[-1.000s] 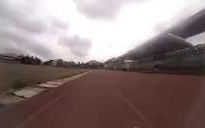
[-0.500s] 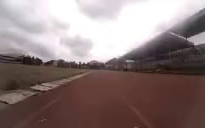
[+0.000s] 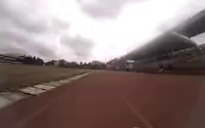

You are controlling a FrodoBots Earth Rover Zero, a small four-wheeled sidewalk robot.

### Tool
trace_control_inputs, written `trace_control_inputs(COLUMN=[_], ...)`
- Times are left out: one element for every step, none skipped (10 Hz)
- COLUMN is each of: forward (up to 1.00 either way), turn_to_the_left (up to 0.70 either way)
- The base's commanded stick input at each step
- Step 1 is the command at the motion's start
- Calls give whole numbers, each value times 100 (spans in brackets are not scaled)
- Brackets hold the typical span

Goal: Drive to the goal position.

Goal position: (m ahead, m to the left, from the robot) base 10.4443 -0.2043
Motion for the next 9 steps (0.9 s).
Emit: trace_control_inputs(forward=[100,100,100,100,100,100,100,100,100], turn_to_the_left=[0,0,0,0,0,0,0,0,0])
